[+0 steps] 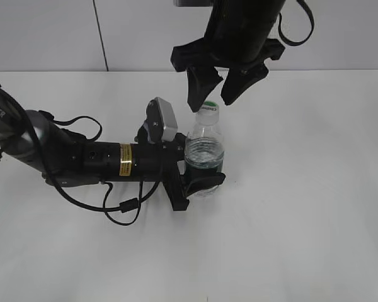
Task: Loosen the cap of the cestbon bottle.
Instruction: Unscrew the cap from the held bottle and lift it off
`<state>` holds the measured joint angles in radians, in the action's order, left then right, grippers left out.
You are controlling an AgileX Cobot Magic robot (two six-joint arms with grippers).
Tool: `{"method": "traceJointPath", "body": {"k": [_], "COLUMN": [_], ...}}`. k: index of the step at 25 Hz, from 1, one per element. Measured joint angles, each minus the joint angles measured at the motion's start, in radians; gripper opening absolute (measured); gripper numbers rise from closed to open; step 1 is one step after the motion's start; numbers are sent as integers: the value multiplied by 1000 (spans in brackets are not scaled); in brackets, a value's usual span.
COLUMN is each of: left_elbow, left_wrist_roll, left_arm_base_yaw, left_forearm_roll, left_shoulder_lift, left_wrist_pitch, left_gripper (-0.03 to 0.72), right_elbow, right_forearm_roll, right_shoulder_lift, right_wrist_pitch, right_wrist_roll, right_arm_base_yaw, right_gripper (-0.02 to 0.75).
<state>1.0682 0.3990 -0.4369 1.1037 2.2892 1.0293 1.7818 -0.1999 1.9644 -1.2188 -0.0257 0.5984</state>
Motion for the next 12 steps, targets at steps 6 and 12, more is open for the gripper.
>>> {"method": "traceJointPath", "body": {"k": [6,12], "left_elbow": [0,0], "left_wrist_roll": [0,0], "left_arm_base_yaw": [0,0], "left_forearm_roll": [0,0], "left_shoulder_lift": [0,0], "left_wrist_pitch": [0,0], "left_gripper": [404,404], "right_elbow": [0,0], "right_forearm_roll": [-1,-1], "right_shoulder_lift": [18,18], "right_wrist_pitch": [0,0], "right_wrist_roll": [0,0], "right_arm_base_yaw": [7,8], "right_gripper": [461,461]}}
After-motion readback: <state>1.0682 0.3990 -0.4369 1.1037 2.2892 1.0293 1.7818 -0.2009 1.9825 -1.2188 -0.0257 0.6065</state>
